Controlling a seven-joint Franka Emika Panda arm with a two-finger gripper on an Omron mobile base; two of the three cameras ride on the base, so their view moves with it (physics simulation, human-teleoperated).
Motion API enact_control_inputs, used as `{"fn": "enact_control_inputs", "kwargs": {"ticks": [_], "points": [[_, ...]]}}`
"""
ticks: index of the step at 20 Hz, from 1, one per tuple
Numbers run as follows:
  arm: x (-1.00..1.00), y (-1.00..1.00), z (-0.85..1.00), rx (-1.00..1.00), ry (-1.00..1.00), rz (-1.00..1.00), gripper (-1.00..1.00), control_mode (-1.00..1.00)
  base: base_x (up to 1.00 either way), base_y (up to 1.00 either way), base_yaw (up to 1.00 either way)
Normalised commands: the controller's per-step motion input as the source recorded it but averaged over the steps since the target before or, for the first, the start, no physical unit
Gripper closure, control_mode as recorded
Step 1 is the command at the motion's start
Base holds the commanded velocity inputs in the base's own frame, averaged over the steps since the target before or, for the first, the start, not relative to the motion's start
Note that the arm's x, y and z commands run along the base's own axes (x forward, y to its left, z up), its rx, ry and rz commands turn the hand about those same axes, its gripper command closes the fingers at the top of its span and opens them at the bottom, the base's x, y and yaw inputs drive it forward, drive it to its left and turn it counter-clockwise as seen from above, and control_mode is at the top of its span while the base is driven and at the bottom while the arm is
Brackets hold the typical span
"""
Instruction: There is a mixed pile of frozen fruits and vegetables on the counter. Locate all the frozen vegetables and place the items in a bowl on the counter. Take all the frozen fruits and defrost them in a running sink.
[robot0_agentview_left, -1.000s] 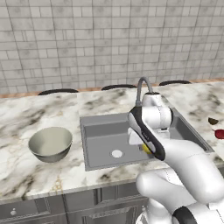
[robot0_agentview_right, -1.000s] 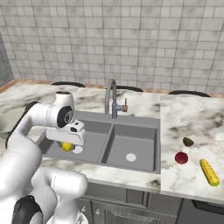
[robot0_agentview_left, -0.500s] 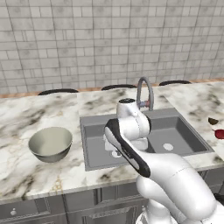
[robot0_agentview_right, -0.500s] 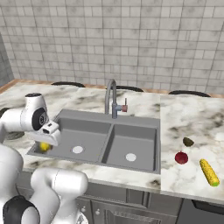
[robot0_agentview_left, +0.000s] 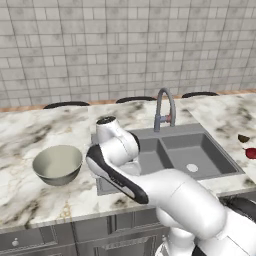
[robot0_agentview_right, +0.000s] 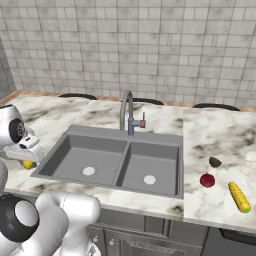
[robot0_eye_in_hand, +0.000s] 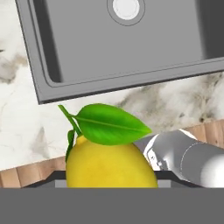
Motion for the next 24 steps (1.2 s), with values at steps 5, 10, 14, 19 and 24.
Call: {"fn": "enact_control_inputs", "kwargs": {"ticks": [5,10,14,19,24], "points": [[0.14,0.79,0.12,-0.17,0.02,-0.08,1.00,-1.00,0.00,0.00,0.00],[0.28,0.76,0.07,-0.11,0.01,-0.07,1.00,-1.00,0.00,0.00,0.00],[0.32,0.74,0.04,-0.04,0.02,-0.08,1.00,-1.00,0.00,0.00,0.00],[0.32,0.50,0.00,0.01,0.05,-0.09,1.00,-1.00,0.00,0.00,0.00],[0.37,0.38,0.04,0.05,0.01,-0.06,1.00,-1.00,0.00,0.00,0.00]]}}
